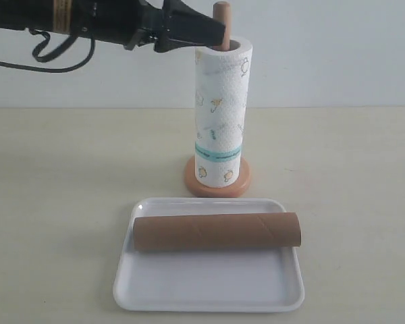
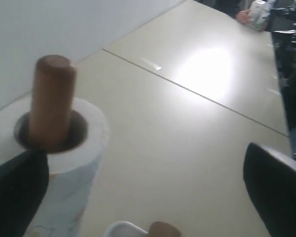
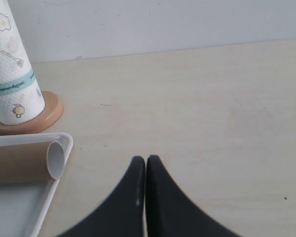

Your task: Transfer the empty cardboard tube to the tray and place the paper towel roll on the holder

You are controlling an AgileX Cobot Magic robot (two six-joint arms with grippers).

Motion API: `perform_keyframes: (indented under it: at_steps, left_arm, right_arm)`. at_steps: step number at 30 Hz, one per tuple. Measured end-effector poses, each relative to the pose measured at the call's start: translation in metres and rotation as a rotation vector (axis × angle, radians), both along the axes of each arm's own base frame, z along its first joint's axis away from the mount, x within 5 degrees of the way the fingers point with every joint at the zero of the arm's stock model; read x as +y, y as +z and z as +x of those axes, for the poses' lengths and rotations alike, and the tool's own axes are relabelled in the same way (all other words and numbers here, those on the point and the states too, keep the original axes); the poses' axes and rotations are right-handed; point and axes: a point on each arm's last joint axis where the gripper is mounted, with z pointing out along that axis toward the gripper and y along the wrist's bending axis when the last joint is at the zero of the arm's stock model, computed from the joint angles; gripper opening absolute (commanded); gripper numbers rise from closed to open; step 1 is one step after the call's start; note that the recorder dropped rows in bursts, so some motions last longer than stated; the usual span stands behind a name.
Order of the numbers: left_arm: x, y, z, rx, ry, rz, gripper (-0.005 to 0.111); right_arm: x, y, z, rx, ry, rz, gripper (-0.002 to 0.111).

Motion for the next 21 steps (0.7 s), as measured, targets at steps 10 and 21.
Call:
perform_keyframes:
  at_steps: [10,21]
  left_arm:
    - [0.013,-0.024,-0.021,0.251,-0.121,-0.037,0.11]
    - [0.015,-0.048,-0.03,0.371,-0.11,-0.02,0.048]
  right_arm:
    - [0.0,0.0,0.0,0.0,0.0,0.0,0.0]
    - [0.0,0.0,0.0,0.0,0.0,0.0,0.0]
